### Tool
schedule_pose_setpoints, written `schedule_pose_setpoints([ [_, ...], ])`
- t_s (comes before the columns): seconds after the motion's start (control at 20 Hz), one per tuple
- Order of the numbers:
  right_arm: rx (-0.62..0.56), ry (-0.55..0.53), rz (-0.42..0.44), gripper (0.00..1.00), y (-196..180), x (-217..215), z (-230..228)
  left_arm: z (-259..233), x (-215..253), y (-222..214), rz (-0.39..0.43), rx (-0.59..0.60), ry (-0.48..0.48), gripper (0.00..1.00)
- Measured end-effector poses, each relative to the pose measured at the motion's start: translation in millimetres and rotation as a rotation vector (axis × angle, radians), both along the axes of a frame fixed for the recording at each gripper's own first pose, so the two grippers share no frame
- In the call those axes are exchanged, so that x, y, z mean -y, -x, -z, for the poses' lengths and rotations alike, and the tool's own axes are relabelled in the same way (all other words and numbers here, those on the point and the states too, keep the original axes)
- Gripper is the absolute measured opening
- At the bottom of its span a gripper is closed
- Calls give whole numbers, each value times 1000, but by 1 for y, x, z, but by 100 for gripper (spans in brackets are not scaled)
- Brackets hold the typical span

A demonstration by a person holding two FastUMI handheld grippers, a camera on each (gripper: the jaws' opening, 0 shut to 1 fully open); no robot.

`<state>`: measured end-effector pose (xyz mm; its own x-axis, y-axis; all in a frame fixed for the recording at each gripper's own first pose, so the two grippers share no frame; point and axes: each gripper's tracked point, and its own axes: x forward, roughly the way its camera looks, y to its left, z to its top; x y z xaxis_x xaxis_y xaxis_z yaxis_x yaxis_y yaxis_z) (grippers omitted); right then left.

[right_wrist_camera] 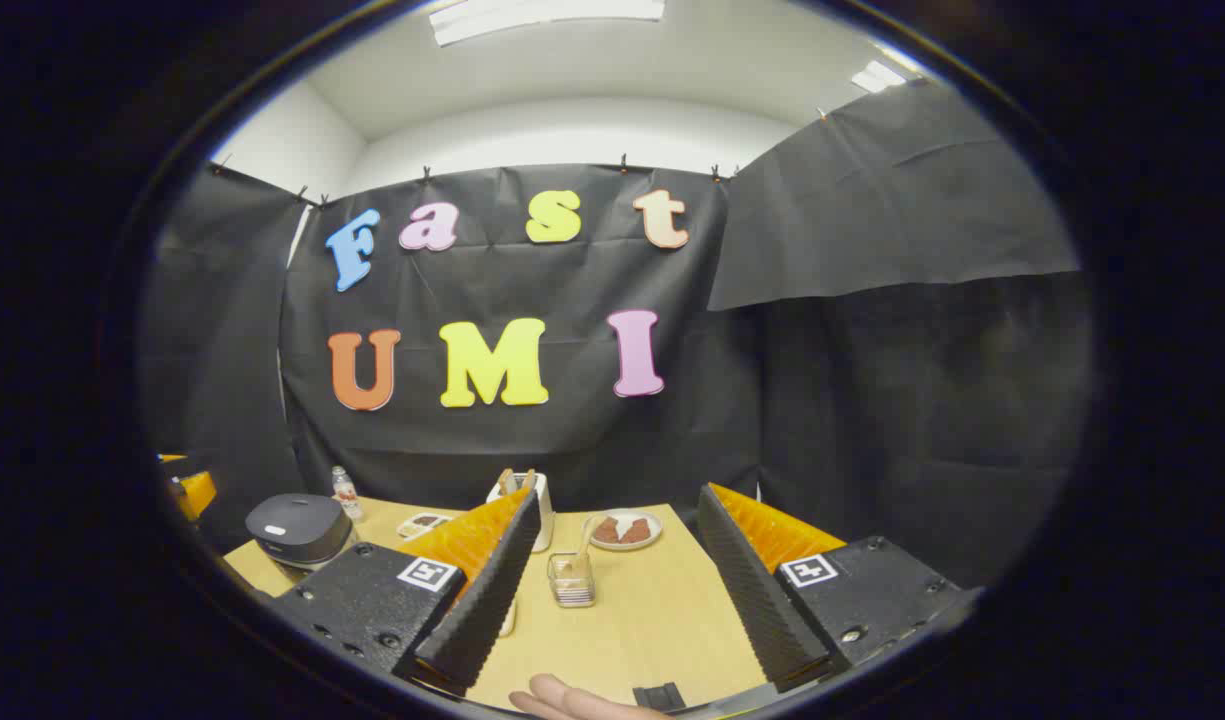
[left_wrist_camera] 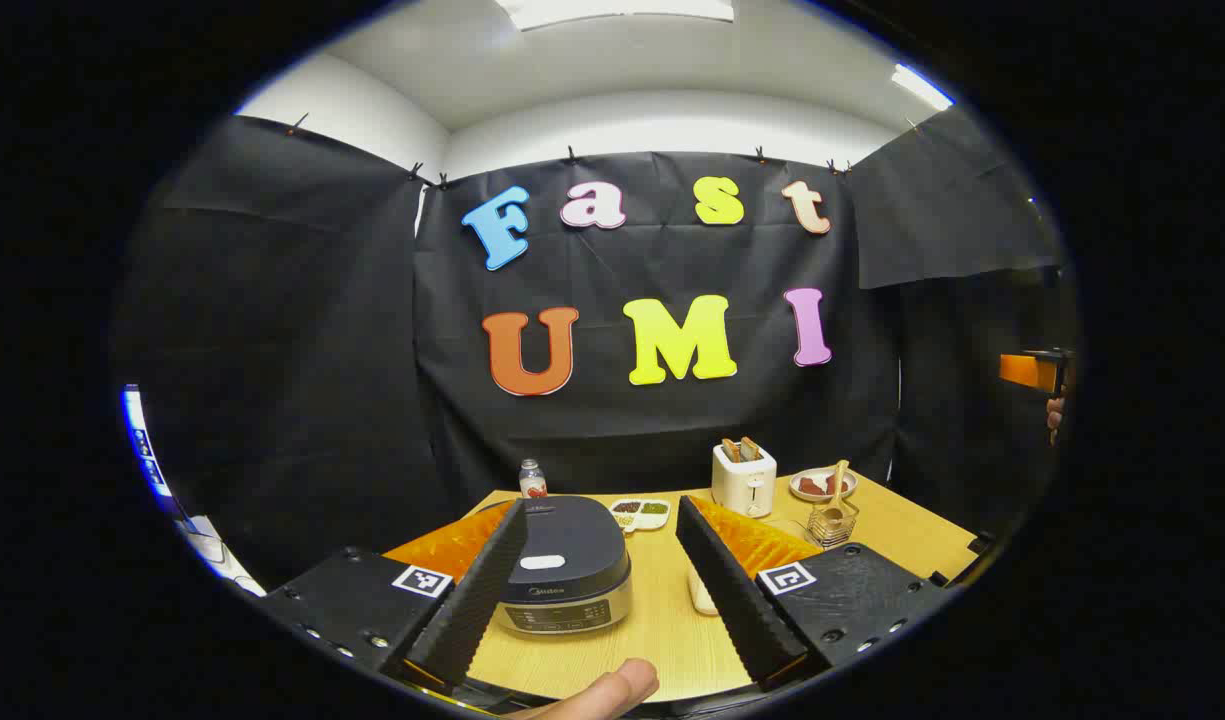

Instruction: Close the left gripper, press the button to open the rice cooker; take a wooden spoon from the chopstick holder with the right hand, scoop a spoonful of rice and pour it into the rice cooker, then put the wooden spoon back into the chopstick holder.

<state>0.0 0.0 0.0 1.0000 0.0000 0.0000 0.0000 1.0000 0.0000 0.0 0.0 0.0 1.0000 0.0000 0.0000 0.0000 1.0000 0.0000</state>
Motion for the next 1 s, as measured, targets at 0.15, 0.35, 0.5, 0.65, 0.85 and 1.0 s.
schedule_pose_setpoints([
  [0.15, 14, 0, -4, 100, 5, 0, -4, 4, -5, -4, -7, -13, 8, 96],
  [0.35, 8, -6, -18, 100, 6, -3, 1, 4, -18, -9, -26, -9, 42, 96],
  [0.5, -5, -14, -27, 100, 4, -2, 9, 8, -29, -18, -53, -3, 40, 96],
  [0.65, -34, -26, -20, 98, 3, 4, 20, 21, -40, -25, -56, -30, 54, 96],
  [0.85, -18, -32, -39, 98, 2, 3, 22, 26, -53, -47, -52, -23, 60, 91],
  [1.0, -15, -27, -51, 98, -5, 0, 28, 25, -54, -64, -44, 5, 63, 71],
])
